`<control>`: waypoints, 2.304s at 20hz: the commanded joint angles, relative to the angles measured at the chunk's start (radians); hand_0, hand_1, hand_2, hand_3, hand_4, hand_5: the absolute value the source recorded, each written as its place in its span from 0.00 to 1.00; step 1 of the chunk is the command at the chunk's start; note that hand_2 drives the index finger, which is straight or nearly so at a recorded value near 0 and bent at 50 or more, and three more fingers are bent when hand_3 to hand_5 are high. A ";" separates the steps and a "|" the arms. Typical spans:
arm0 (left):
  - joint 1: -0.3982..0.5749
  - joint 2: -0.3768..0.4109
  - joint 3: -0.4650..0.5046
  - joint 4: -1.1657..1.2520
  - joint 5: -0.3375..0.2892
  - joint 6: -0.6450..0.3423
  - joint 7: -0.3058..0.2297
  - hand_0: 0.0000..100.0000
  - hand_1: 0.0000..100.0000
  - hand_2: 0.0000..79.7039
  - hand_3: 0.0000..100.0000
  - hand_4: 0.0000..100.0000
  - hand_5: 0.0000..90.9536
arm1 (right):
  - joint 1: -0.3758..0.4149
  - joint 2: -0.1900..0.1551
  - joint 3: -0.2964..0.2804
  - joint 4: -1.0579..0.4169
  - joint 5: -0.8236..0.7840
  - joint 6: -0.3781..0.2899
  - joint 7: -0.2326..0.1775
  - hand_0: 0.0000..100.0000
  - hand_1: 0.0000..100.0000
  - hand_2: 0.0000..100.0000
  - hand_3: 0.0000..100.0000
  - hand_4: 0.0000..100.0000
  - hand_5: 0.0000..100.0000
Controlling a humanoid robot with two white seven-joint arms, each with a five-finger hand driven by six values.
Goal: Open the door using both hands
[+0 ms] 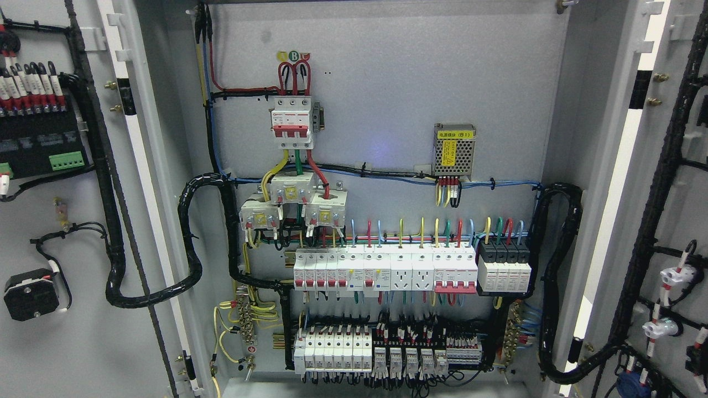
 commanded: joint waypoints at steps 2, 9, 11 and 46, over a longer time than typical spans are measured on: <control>-0.078 -0.054 0.025 0.190 -0.003 0.116 0.007 0.00 0.00 0.00 0.00 0.00 0.00 | -0.072 0.106 -0.004 0.183 0.139 0.111 -0.019 0.38 0.00 0.00 0.00 0.00 0.00; -0.088 -0.080 0.016 0.188 -0.075 0.162 0.015 0.00 0.00 0.00 0.00 0.00 0.00 | -0.086 0.126 -0.006 0.178 0.142 0.183 -0.123 0.38 0.00 0.00 0.00 0.00 0.00; -0.088 -0.082 0.013 0.185 -0.076 0.157 0.016 0.00 0.00 0.00 0.00 0.00 0.00 | -0.086 0.129 -0.006 0.177 0.140 0.183 -0.128 0.38 0.00 0.00 0.00 0.00 0.00; -0.073 -0.090 -0.032 0.168 -0.062 -0.045 0.029 0.00 0.00 0.00 0.00 0.00 0.00 | -0.083 0.132 -0.004 0.169 0.140 0.181 -0.126 0.38 0.00 0.00 0.00 0.00 0.00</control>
